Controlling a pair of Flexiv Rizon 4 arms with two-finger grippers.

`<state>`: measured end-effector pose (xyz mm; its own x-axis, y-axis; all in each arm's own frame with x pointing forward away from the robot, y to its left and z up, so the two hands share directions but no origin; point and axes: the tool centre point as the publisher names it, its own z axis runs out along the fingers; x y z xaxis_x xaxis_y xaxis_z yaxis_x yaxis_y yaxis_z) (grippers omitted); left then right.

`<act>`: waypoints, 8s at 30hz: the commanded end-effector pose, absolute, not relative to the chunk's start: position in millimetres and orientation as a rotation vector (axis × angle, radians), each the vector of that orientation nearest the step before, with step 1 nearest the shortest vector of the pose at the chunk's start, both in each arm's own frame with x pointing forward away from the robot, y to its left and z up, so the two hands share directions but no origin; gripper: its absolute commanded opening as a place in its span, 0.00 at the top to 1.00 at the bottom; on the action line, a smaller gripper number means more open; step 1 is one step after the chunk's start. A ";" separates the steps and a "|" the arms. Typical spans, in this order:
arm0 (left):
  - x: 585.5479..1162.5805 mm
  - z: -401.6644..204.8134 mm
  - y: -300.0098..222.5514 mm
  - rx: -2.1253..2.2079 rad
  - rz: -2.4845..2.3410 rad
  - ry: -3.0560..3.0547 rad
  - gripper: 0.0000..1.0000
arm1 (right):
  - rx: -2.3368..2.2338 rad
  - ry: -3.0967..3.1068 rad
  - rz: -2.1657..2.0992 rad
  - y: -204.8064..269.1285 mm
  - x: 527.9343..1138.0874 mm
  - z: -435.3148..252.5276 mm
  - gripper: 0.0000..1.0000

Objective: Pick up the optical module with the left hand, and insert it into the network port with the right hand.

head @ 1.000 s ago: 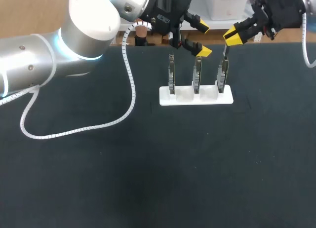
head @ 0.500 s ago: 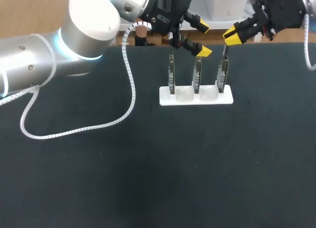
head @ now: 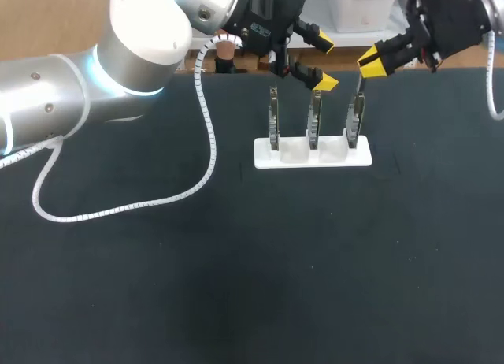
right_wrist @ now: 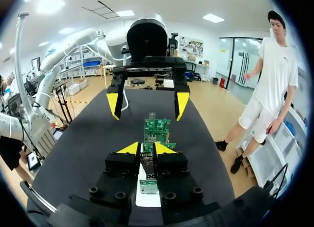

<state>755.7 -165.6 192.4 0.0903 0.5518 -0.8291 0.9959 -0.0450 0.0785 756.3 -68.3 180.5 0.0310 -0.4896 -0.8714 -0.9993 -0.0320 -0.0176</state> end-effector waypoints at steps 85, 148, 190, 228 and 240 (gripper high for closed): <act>758.3 193.2 -167.0 1.690 -0.821 1.548 0.00 | -1.602 1.547 0.930 -68.8 753.4 177.7 1.00; 758.3 193.2 -167.0 1.690 -0.821 1.548 0.00 | -1.593 1.558 0.944 -71.7 756.5 168.9 1.00; 758.3 193.2 -167.0 1.690 -0.821 1.548 0.00 | -1.631 1.589 0.961 -71.3 761.7 163.2 1.00; 758.3 193.2 -167.0 1.690 -0.821 1.548 0.00 | -1.617 1.599 0.982 -69.1 760.2 154.0 1.00; 758.3 193.2 -167.0 1.690 -0.821 1.548 0.00 | -1.603 1.605 0.983 -67.8 759.5 153.8 0.68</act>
